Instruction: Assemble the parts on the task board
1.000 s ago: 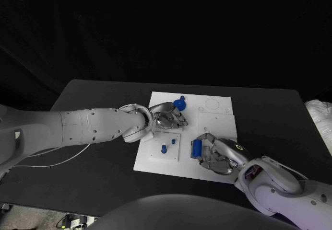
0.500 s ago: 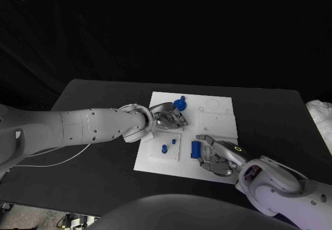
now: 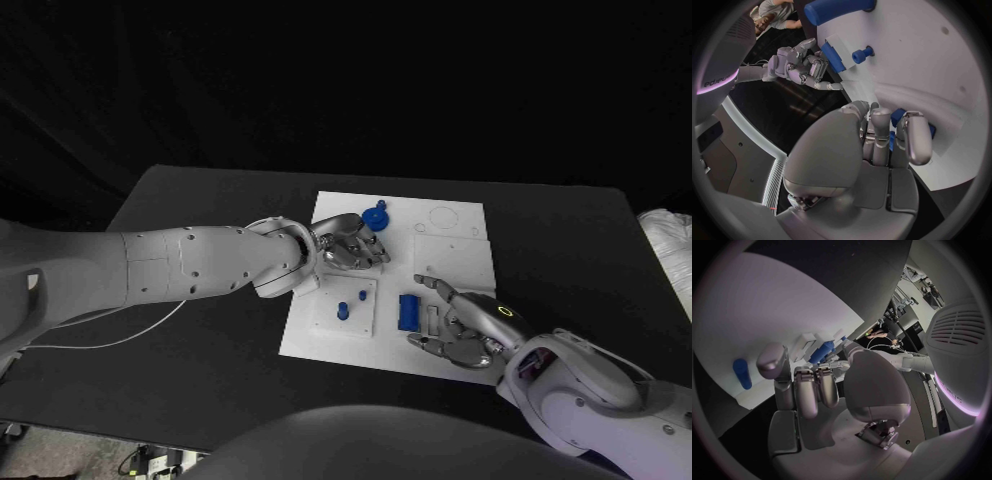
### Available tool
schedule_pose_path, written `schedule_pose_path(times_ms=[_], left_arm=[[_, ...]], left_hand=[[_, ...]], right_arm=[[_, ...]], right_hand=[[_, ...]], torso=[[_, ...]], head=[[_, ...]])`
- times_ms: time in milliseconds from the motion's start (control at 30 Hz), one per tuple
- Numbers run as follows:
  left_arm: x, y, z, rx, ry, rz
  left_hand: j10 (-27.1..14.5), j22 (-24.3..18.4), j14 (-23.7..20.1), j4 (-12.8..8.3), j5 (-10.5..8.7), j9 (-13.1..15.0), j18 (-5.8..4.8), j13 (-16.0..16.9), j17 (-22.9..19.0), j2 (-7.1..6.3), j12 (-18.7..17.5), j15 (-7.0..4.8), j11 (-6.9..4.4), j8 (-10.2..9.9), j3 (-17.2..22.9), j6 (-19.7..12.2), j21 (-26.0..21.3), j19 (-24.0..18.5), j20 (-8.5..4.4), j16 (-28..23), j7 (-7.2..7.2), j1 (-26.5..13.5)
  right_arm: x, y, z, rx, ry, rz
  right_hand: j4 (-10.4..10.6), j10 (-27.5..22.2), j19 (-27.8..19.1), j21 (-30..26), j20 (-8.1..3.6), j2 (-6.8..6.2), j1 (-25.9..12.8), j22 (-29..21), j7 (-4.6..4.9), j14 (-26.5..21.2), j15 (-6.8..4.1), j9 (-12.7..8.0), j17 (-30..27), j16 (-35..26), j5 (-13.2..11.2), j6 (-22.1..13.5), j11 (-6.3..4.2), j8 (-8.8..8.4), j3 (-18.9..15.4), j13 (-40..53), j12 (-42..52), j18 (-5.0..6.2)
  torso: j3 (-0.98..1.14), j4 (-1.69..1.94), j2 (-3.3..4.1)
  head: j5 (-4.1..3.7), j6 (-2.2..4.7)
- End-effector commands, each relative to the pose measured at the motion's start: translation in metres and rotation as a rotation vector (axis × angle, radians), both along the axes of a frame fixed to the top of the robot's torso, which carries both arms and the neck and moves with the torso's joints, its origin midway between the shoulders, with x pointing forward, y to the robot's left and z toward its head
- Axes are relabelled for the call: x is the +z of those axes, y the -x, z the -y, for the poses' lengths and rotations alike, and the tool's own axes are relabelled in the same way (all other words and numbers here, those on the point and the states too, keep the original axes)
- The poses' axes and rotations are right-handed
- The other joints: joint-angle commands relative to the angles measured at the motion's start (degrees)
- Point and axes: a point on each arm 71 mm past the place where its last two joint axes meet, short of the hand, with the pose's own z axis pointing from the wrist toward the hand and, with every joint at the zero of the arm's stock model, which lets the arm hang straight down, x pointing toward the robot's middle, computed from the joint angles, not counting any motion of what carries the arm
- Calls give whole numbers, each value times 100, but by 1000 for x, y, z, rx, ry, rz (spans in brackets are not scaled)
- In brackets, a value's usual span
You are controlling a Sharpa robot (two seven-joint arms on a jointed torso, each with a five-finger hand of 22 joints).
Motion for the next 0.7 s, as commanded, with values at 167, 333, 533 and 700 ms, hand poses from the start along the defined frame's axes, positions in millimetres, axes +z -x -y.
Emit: schedule_pose_path(times_ms=[167,333,533,700], left_arm=[[8,4,-2,10,27,39],[18,2,-2,12,36,65],[34,-4,0,11,42,101],[47,-6,0,10,55,127]], left_hand=[[-28,1067,-32,5,-44,5,105,-8,-4,-30,19,3,46,14,34,2,-30,-15,32,-1,51,12],[-32,1064,-33,13,-58,7,107,-7,-6,-40,21,8,50,18,28,4,-41,-20,38,2,51,-32],[128,1075,8,6,-89,12,100,52,84,-46,143,29,35,30,19,9,0,-1,60,84,41,-147],[134,1069,-6,10,-96,11,105,60,52,-59,156,29,34,30,9,5,-21,-11,63,68,41,-172]], right_arm=[[39,-10,20,-22,-134,121],[65,-26,42,-90,-119,73],[84,-46,66,-164,82,-79],[87,-53,83,-229,261,-187]], right_hand=[[-1,320,164,354,-30,259,-283,770,43,597,-53,315,1509,31,-535,1424,-61,1554,-409,1240,186,-50],[19,508,178,506,-40,567,-483,800,-10,597,-66,583,1509,31,97,2472,-76,2035,-439,1432,334,-69],[-2,584,490,1441,-117,649,-419,1001,-215,597,-163,746,1509,31,26,3823,-187,1922,-467,1510,392,-223],[-63,584,718,2085,-173,628,-288,1139,-262,597,-218,812,1509,31,407,4195,-237,1475,-455,1510,392,-334]], torso=[[1,-6,-17],[-8,7,-13],[-18,-5,-7],[-13,-6,10]], head=[[28,0],[-4,0],[-24,0],[-52,0]])
